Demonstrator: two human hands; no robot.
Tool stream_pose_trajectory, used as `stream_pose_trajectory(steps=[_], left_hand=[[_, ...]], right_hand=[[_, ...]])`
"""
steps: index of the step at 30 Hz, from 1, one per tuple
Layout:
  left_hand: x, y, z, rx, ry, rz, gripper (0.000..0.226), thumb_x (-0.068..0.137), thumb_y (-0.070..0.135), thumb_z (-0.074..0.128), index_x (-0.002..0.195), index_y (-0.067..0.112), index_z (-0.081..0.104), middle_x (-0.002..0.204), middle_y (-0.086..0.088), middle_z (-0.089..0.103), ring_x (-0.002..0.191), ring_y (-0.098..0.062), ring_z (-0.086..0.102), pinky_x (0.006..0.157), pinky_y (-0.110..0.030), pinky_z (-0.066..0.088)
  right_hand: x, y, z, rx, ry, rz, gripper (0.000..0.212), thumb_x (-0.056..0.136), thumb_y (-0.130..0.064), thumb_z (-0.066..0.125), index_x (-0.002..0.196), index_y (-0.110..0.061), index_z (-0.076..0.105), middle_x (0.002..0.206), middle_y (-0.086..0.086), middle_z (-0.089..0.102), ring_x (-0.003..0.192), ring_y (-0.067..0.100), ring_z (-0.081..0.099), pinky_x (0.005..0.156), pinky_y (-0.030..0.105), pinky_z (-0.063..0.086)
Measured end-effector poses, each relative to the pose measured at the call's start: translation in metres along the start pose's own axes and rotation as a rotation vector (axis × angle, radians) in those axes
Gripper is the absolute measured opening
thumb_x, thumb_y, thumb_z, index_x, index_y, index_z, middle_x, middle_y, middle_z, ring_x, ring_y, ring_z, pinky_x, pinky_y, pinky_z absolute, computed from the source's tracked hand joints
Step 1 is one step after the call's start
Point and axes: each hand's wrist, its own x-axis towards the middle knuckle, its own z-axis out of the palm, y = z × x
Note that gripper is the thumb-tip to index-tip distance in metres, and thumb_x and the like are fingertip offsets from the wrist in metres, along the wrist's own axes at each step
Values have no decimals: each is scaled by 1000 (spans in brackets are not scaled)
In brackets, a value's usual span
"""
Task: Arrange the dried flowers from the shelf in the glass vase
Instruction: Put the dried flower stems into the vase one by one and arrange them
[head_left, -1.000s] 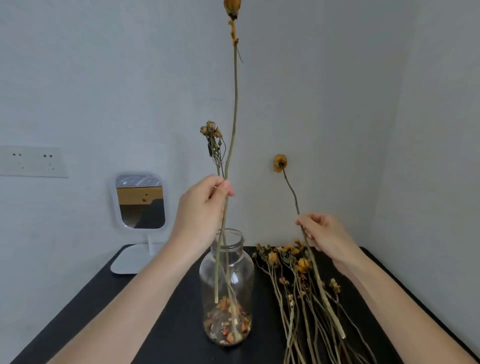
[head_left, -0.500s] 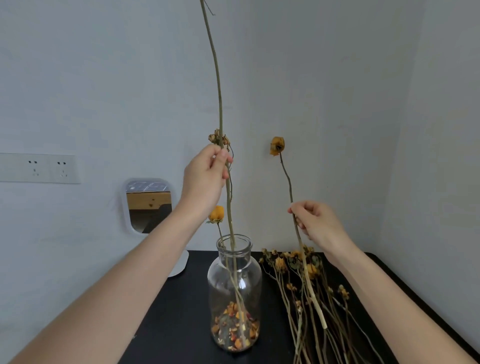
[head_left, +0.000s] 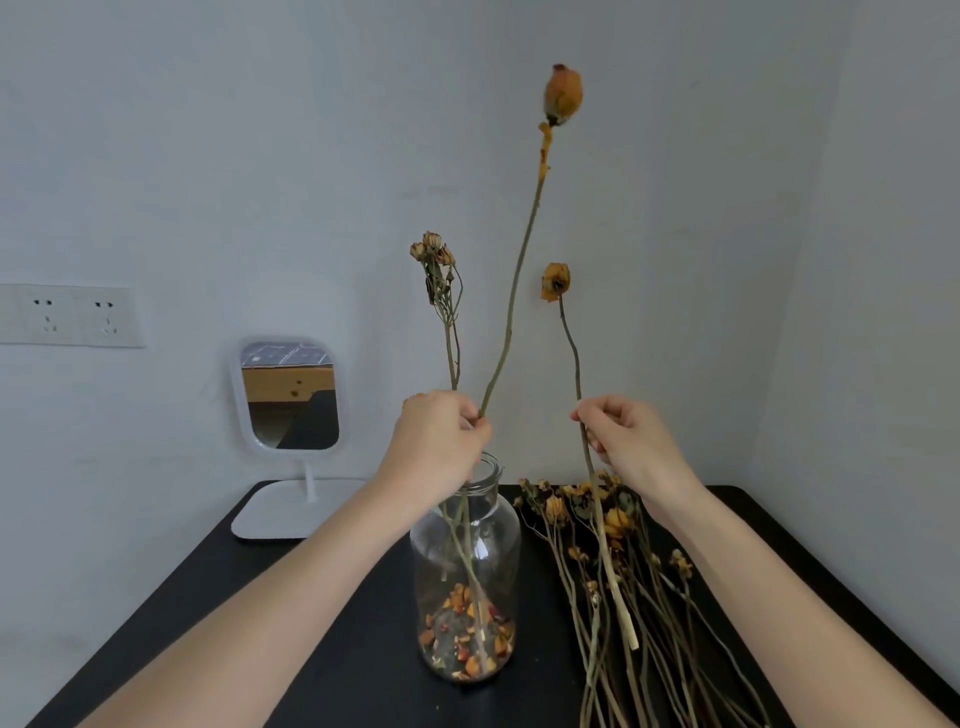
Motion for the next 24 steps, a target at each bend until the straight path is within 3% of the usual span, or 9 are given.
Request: stream_pose_trajectory(steps=[2, 4, 7, 15, 17, 19, 20, 21, 24], left_hand=[[-1, 3, 3, 27, 25, 10, 21, 91, 19, 55, 81, 5, 67, 58, -11, 67, 39, -3, 51, 56, -17, 45], [-1, 6, 6, 46, 33, 21, 23, 91, 21, 56, 80, 5, 68, 58, -13, 67, 41, -10, 52, 54, -17, 42], [-3, 8, 11, 113, 32, 32, 24, 92, 23, 55, 83, 5, 68, 62, -14, 67, 55, -21, 62, 61, -25, 52], [-6, 9, 12, 256, 19, 43, 25, 89, 34, 59, 80, 13, 68, 76, -8, 69, 76, -23, 67, 74, -36, 56], [-11, 5, 10, 192, 19, 31, 22, 85, 39, 63, 96, 20, 68, 72, 0, 65, 74, -19, 65, 75, -34, 55], [-23, -3, 6, 97, 67, 60, 28, 81, 40, 67, 103, 24, 65, 61, 7, 61, 65, -5, 61, 69, -17, 49], [-32, -8, 3, 50, 119, 102, 23, 79, 38, 68, 98, 26, 63, 56, 8, 59, 60, -3, 59, 64, -7, 43], [-41, -15, 1, -1, 179, 140, 16, 78, 36, 69, 90, 31, 59, 53, 8, 56, 59, -2, 58, 59, -5, 42], [-62, -38, -6, -118, 286, 93, 29, 73, 36, 71, 78, 35, 43, 64, 8, 51, 65, 0, 52, 60, -6, 42]], right_hand=[[0, 1, 1, -9, -1, 4, 17, 94, -22, 49, 93, -15, 65, 59, -5, 47, 49, 0, 42, 51, 14, 35], [-1, 1, 2, -13, -4, 6, 17, 94, -22, 49, 95, -15, 64, 59, -5, 47, 51, 3, 41, 53, 15, 33], [-2, 2, 1, -15, 0, 8, 17, 94, -23, 49, 95, -15, 64, 60, -5, 47, 52, 3, 42, 54, 15, 33], [-3, 6, -2, 8, 28, 8, 16, 95, -22, 48, 94, -16, 63, 59, -6, 46, 50, 2, 41, 50, 13, 35], [-3, 5, -3, 33, 50, 3, 16, 95, -21, 48, 92, -18, 62, 59, -6, 46, 46, 0, 42, 44, 10, 36], [-3, 4, -6, 68, 71, -6, 16, 95, -21, 47, 90, -19, 62, 59, -6, 46, 41, -3, 43, 41, 7, 35], [-3, 3, -7, 83, 85, -10, 16, 95, -22, 47, 89, -19, 62, 59, -6, 46, 40, -4, 44, 40, 7, 35], [-3, 3, -9, 94, 104, -15, 16, 95, -22, 47, 89, -20, 62, 58, -6, 46, 40, -4, 44, 40, 7, 35], [-2, 2, -13, 130, 184, -36, 17, 95, -23, 48, 85, -21, 62, 58, -7, 47, 41, -4, 43, 42, 6, 36]])
